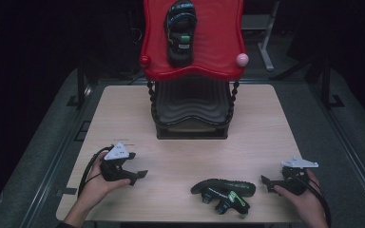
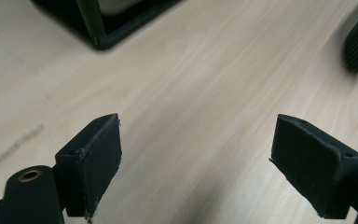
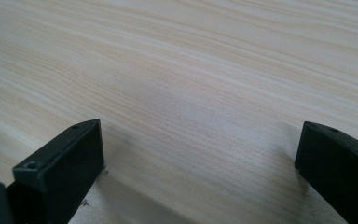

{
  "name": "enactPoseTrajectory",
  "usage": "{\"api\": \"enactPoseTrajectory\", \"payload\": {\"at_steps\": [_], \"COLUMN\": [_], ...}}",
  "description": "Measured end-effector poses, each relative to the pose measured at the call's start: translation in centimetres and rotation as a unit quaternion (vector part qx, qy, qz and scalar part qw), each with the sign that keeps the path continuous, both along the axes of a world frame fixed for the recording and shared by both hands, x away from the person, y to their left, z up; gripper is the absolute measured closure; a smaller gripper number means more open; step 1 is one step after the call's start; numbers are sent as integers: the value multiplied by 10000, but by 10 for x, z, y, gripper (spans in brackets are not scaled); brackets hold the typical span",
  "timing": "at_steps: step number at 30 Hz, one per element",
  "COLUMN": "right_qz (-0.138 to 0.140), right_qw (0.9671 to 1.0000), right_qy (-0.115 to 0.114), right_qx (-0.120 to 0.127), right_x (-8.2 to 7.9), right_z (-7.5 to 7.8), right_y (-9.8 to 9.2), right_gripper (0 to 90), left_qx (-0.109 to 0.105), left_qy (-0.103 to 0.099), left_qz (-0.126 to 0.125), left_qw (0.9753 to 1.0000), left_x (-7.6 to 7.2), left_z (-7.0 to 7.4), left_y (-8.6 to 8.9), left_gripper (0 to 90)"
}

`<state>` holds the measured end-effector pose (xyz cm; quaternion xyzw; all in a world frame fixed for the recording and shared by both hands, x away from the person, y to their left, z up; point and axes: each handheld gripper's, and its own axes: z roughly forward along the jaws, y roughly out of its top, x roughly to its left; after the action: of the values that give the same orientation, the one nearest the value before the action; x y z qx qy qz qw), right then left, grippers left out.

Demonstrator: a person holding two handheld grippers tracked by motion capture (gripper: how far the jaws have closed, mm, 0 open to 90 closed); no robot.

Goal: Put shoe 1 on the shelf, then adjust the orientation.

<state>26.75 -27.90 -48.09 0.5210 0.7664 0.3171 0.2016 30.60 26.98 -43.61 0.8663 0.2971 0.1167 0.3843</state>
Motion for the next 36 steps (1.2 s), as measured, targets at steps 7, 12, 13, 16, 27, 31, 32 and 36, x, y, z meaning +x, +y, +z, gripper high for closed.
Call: {"api": "enactPoseTrajectory", "payload": {"at_steps": [7, 12, 13, 16, 27, 31, 32, 36], "right_qz": [55, 154, 196, 356, 1402, 1783, 1838, 2174], "right_qw": [10000, 9998, 9997, 9988, 9836, 9754, 9738, 9650], "right_qy": [48, 61, 26, -70, -294, -358, -329, -370], "right_qx": [-10, 120, 167, 343, 1097, 1246, 1300, 1416], "right_x": [-2, -4, -5, -9, -26, -31, -32, -35], "right_z": [4, 11, 14, 21, 53, 63, 65, 70], "right_y": [-3, -6, -6, -6, 10, 20, 24, 38], "right_gripper": [138, 250, 293, 413, 899, 900, 900, 900], "left_qx": [284, 352, 373, 364, 214, 302, 301, 300], "left_qy": [150, 150, 150, 137, -9, 64, 64, 65], "left_qz": [82, 201, 224, 276, 457, 547, 548, 548], "left_qw": [9994, 9991, 9989, 9989, 9987, 9980, 9980, 9980], "left_x": [1, 2, 2, 3, 5, 7, 7, 7], "left_z": [-21, -27, -28, -32, -38, -39, -39, -39], "left_y": [0, 4, 5, 9, 13, 12, 12, 12], "left_gripper": [153, 153, 153, 154, 69, 0, 0, 0]}}
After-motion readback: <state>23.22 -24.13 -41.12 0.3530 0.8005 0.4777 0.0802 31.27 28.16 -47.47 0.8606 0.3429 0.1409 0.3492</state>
